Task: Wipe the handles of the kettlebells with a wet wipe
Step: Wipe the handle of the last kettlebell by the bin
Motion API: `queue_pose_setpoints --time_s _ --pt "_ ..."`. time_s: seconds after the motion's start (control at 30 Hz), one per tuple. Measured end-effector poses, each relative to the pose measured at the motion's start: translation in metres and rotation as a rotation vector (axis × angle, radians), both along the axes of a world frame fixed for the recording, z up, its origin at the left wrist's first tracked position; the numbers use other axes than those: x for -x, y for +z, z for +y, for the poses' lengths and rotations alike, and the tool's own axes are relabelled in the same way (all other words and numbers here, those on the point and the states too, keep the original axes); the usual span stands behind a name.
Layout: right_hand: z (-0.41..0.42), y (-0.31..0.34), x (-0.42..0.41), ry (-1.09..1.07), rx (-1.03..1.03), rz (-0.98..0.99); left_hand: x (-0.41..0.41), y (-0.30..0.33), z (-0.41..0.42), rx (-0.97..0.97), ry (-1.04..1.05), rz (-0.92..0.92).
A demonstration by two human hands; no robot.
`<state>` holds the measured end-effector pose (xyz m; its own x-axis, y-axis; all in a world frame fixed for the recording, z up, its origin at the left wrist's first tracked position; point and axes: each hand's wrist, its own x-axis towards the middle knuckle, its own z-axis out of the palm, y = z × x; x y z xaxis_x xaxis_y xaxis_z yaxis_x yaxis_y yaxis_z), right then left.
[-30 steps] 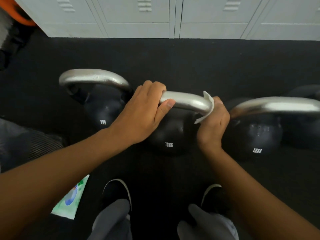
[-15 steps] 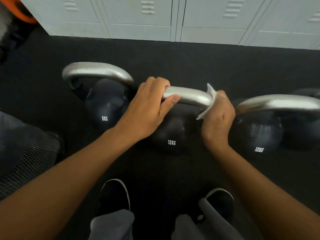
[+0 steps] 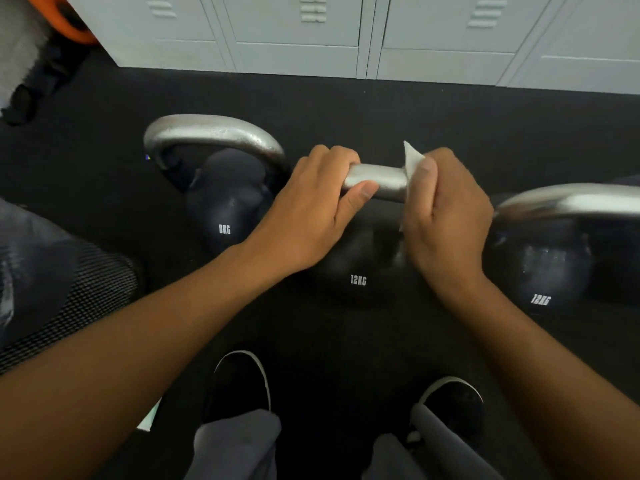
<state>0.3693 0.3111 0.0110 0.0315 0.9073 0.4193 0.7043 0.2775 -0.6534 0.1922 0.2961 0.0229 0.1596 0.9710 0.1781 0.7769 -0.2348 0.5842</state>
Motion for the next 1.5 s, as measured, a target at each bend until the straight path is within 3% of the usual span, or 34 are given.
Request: queue_pose_setpoints --time_s 0.1,0.17,0.27,0.33,0.43,0.57,0.77,0.83,0.97,1.2,1.33,1.5 --pt "-0.007 -0.012 -0.011 -0.011 0.041 0.226 0.001 -0.001 -0.007 0.009 0.020 -0.047" --pt "-0.011 -0.020 -0.014 -0.066 0.183 0.365 0.003 -0.004 -0.014 0.002 0.056 -0.092" --pt "-0.012 -0.024 -0.007 -0.236 0.457 0.778 0.004 -0.006 -0.020 -0.015 0.094 -0.157" --pt "-0.013 -0.023 -0.004 -0.330 0.548 0.860 0.005 -0.004 -0.020 0.002 0.090 -0.165" --pt "-0.019 -0.017 0.001 -0.292 0.461 0.789 0.008 -0.002 -0.019 0.021 0.081 -0.163" --pt "-0.025 -0.005 0.005 -0.113 0.184 0.345 0.007 -0.001 -0.022 0.007 0.104 -0.204" --pt "-0.024 0.031 0.012 0.111 0.234 -0.283 0.006 0.003 -0.028 0.000 0.175 -0.345" --pt "-0.026 0.035 0.020 0.210 0.200 -0.400 0.007 0.001 -0.031 -0.012 0.190 -0.368" --pt "-0.019 0.034 0.034 0.260 0.029 -0.388 0.016 -0.005 -0.040 -0.011 0.255 -0.506" --pt "-0.013 0.033 0.071 0.467 -0.028 -0.410 0.037 0.002 -0.042 0.051 0.192 -0.634" --pt "-0.012 0.039 0.088 0.511 0.027 -0.199 0.050 0.012 -0.044 0.080 0.240 -0.816" --pt "-0.021 0.045 0.105 0.650 0.221 0.089 0.070 0.025 -0.039 0.001 0.342 -0.849"
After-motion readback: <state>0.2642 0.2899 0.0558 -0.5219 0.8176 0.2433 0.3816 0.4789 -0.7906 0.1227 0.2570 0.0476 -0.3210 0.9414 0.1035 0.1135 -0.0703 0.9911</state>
